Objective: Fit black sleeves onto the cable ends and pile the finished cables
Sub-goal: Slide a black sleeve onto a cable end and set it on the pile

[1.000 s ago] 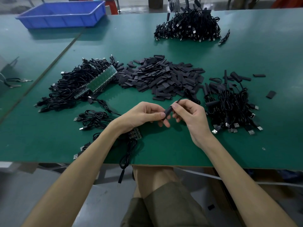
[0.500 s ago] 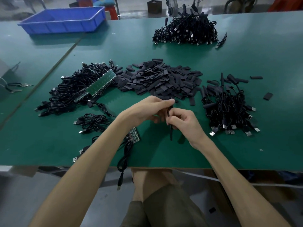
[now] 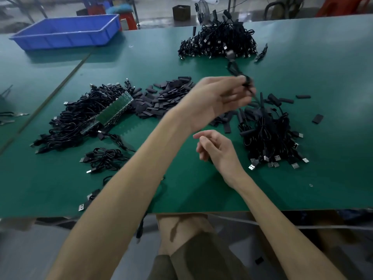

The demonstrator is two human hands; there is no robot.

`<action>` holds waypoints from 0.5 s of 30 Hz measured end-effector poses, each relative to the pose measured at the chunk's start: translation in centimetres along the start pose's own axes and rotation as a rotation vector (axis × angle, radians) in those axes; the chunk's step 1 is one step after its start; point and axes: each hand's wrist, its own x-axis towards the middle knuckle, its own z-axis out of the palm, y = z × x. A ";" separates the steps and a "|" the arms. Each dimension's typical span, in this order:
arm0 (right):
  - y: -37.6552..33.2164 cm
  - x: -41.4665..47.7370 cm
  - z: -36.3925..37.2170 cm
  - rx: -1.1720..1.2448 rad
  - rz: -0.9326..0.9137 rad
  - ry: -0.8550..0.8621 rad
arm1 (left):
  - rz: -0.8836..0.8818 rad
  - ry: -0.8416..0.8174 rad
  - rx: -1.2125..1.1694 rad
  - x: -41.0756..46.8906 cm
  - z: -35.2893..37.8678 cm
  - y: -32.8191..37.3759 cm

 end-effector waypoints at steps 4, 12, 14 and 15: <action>-0.2 -0.4 -0.2 -0.113 0.008 -0.033 | -0.147 0.060 0.158 3.1 3.9 -2.8; 0.2 -0.1 -0.4 0.054 0.028 -0.113 | -0.131 0.271 1.029 5.7 4.8 -8.8; 0.4 -0.1 -0.4 0.047 0.034 -0.121 | -0.149 0.251 1.015 5.8 4.5 -8.9; 0.4 -0.1 -0.4 0.028 0.041 -0.118 | -0.144 0.247 0.997 5.8 4.4 -8.9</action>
